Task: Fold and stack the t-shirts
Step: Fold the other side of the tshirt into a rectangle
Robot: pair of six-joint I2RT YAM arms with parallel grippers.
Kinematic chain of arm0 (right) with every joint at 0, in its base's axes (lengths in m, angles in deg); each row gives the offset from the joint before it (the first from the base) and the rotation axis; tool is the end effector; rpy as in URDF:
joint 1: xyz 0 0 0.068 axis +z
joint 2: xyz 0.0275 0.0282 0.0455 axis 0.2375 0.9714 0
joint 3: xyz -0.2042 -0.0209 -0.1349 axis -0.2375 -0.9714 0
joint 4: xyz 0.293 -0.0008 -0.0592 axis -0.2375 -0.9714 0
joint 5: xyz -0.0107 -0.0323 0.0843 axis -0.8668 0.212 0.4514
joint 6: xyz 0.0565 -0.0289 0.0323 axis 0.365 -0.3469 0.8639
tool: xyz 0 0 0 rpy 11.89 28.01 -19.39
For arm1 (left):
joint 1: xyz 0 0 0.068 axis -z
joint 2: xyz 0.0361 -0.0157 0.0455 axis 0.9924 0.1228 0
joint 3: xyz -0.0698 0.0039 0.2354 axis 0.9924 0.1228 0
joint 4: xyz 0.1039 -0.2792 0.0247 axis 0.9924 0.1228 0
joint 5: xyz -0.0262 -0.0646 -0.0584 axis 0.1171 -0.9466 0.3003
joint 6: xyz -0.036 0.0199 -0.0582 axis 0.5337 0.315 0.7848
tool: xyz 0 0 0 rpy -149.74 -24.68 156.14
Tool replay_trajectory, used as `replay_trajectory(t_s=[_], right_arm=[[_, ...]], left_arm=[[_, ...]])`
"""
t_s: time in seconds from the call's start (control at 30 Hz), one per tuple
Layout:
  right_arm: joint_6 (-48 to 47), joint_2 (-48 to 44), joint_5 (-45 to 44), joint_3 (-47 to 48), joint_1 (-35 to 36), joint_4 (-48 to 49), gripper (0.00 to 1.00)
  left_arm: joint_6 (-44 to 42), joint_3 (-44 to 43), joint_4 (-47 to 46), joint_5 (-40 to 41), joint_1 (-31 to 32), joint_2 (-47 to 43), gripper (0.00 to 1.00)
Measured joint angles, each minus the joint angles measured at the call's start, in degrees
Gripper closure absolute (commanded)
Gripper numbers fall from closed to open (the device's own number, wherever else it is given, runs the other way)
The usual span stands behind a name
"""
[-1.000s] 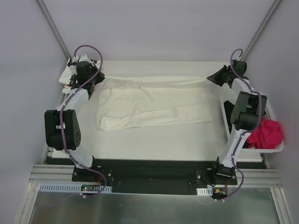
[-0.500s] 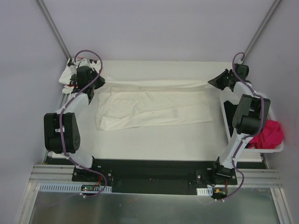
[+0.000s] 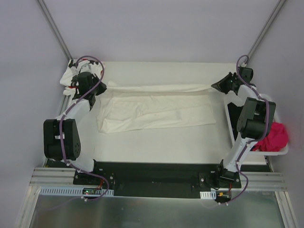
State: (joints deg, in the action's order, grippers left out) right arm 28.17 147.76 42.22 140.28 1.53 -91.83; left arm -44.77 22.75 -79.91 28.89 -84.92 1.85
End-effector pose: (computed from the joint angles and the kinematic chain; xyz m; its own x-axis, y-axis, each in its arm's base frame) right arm 0.4826 -0.0765 0.1608 -0.6010 0.4842 -0.6359 0.0597 0.8206 0.5683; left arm 0.4154 0.0085 0.2118 -0.2919 -0.4554 -0.8411 -0.0775 0.8877 -0.4538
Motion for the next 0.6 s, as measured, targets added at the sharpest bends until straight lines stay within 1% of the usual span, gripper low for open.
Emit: replay_trajectory(t_s=[0.37, 0.6], right_arm=[[-0.83, -3.26, -0.04, -2.62, -0.11, -0.42, 0.99], [-1.36, -3.54, -0.07, -3.65, -0.31, -0.94, 0.99]], left_arm=[[0.90, 3.06, 0.11, 0.50, 0.00, -1.75, 1.00], [1.16, 3.48, 0.22, 0.83, 0.07, -2.32, 1.00]])
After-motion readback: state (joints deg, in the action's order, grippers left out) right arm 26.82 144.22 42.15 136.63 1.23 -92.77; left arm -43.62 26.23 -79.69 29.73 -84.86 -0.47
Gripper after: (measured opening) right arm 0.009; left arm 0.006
